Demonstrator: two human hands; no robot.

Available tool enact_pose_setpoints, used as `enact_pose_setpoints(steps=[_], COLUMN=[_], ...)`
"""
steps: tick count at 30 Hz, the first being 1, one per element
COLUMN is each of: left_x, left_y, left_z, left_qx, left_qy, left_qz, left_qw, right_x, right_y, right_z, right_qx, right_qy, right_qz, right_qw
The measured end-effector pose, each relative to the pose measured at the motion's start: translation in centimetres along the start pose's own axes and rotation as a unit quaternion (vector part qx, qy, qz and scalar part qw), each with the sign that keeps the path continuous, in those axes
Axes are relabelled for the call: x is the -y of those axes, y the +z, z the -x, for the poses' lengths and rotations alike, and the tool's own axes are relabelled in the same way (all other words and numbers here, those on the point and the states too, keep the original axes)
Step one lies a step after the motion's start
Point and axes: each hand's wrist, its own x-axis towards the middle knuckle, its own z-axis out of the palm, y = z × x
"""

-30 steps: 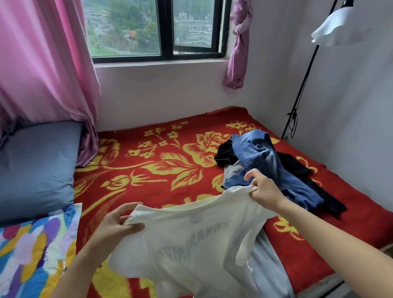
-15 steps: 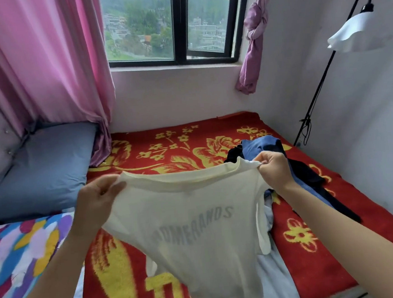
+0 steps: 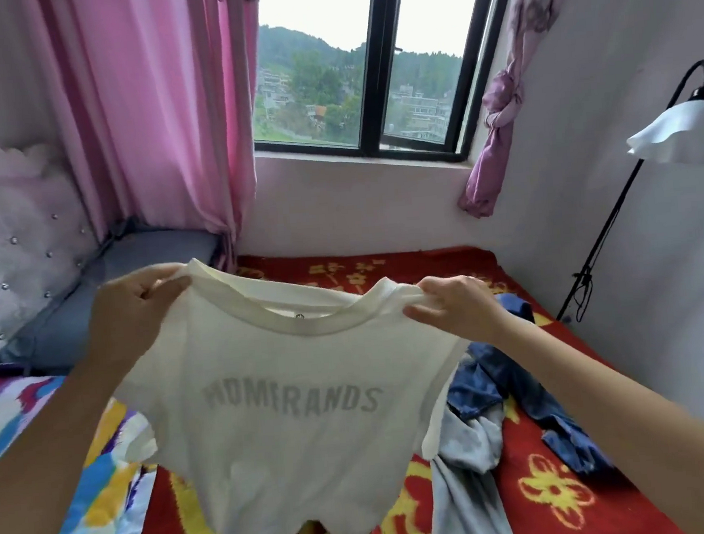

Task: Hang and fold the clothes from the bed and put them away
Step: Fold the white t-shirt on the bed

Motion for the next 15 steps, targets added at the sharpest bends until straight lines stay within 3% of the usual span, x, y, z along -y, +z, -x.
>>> enact_pose_setpoints(steps=[3,6,11,15], left_x=[0.9,-0.2,-4.0,-7.8], left_y=[-1.5,-2.7,-4.8,-5.9], left_z=[1.5,3.6,6.5,7.9], left_qx=[0.066,0.107,0.151,0.057], left_qy=[-0.118,-0.206,-0.182,-0.113], left_qz=[0.105,0.217,0.217,0.124], left_qw=[0.985,0.948,0.947,0.984], right_x=[-1.0,-1.5,-2.0,-1.9], right_y=[0.3,0.0,-0.6,-2.2], right_z=[-0.5,-0.1,2.2,4.8], right_qx=[0.044,0.027,-0.118,-0.234], right_qy=[-0.003,0.003,0.012,0.043], right_qz=[-0.130,-0.210,-0.254,-0.304], right_qw=[0.991,0.977,0.960,0.923])
